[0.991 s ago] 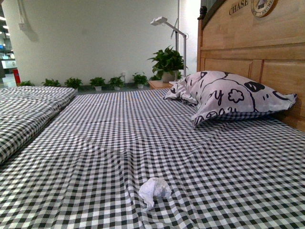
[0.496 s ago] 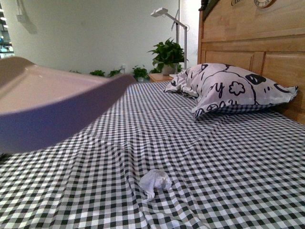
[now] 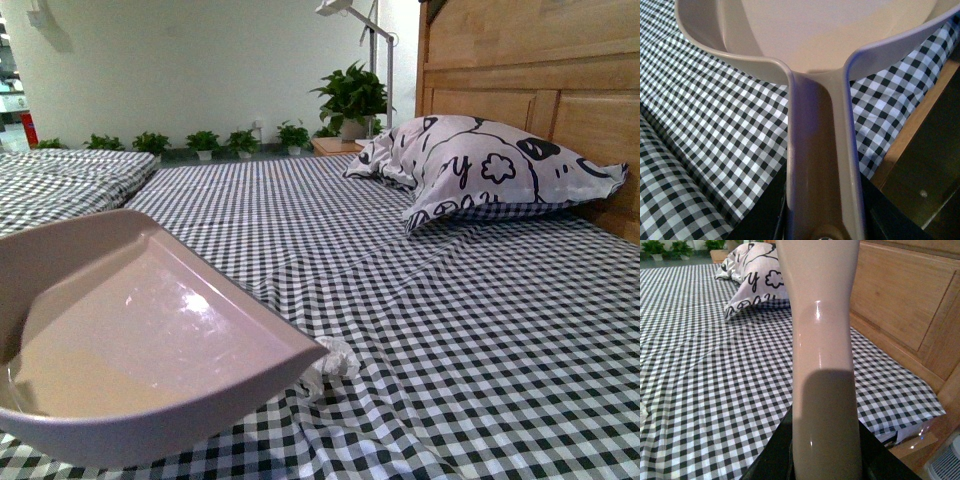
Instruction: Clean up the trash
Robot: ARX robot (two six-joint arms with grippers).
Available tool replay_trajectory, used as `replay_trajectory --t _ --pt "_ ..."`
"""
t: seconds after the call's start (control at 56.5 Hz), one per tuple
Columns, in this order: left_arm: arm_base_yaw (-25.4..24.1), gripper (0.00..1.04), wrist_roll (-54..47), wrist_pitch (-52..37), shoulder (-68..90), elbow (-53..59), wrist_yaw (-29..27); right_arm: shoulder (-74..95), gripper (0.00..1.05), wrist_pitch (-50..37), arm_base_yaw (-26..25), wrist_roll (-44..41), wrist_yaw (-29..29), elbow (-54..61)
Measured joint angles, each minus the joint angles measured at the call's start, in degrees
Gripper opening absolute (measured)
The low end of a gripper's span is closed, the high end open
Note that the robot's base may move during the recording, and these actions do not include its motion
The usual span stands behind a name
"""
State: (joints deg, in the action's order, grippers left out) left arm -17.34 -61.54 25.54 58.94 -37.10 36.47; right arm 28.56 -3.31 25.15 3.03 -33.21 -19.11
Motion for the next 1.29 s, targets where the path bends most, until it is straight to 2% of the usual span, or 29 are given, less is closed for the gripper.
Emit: replay_trajectory --t 0.655,1.292 --pt "-2.54 0.27 -4.28 -0.98 7.69 5.27 2.6 0.0 0.18 0.0 0.0 0.0 0.0 0.0" --pt "1.68 0.27 -4.72 -6.62 19.1 0.59 0.57 0.0 0.18 0.0 0.0 0.0 0.0 0.0"
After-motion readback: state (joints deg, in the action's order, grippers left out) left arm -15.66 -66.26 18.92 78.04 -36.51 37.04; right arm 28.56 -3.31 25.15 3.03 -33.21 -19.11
